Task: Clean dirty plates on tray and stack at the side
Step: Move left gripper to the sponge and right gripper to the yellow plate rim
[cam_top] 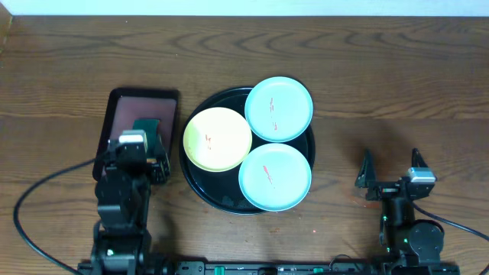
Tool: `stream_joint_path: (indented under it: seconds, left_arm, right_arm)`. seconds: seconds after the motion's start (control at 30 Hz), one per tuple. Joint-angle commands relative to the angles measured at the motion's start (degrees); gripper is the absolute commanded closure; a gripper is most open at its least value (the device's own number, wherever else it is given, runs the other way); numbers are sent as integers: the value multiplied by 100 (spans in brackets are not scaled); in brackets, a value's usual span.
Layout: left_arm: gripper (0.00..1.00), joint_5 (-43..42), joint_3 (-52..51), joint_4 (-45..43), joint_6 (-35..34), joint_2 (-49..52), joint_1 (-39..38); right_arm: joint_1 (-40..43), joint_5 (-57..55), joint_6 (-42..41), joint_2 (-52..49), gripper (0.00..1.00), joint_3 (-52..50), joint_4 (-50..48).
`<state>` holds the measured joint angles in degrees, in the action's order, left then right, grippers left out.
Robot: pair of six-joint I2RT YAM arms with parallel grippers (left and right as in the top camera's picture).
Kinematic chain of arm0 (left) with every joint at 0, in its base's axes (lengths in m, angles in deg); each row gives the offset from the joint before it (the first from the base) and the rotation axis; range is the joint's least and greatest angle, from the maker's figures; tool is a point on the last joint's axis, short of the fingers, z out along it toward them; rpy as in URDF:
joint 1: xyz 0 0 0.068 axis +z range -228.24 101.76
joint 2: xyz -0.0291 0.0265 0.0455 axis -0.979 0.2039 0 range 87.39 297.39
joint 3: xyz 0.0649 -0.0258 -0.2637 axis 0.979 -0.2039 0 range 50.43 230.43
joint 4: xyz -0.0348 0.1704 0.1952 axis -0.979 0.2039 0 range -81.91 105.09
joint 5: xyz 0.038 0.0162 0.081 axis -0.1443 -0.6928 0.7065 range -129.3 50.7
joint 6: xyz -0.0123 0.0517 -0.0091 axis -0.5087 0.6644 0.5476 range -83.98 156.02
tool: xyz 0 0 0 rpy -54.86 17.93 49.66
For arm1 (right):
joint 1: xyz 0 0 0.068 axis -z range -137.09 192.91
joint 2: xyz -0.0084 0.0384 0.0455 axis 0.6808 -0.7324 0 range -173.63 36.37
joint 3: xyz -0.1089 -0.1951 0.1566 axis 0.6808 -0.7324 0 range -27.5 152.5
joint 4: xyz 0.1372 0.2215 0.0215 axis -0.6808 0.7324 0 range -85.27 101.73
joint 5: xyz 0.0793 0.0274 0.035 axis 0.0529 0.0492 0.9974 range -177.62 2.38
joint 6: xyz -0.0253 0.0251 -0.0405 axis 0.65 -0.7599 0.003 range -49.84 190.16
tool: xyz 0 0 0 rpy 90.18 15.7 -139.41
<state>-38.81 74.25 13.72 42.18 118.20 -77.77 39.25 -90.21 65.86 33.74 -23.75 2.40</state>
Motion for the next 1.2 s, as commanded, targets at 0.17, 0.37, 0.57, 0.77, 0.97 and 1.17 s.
stream_joint_path:
  seconds: [0.17,0.37,0.57,0.77,0.97,1.17]
  left_arm:
    - [26,-310,1458,1176,-55,850,-13]
    - [25,-424,2605,2295,-476,1274,-13]
    - [25,-708,3759,3580,-479,1941,-13]
    - [25,-933,4883,4763,-542,2885,-13]
    - [25,-1405,5681,5681,-627,3818,-13]
    - [25,-1502,5683,5713,-627,4430,-13]
  right_arm:
    - [26,9,4,-1196,1,1049,-4]
    - [26,601,7,-2664,1,2275,109]
    - [26,1624,7,-4159,1,3803,1143]
    - [24,2315,7,-5396,1,5237,2507]
    - [24,2962,9,-6629,1,6450,3976]
    - [24,2977,9,-7423,1,6701,4118]
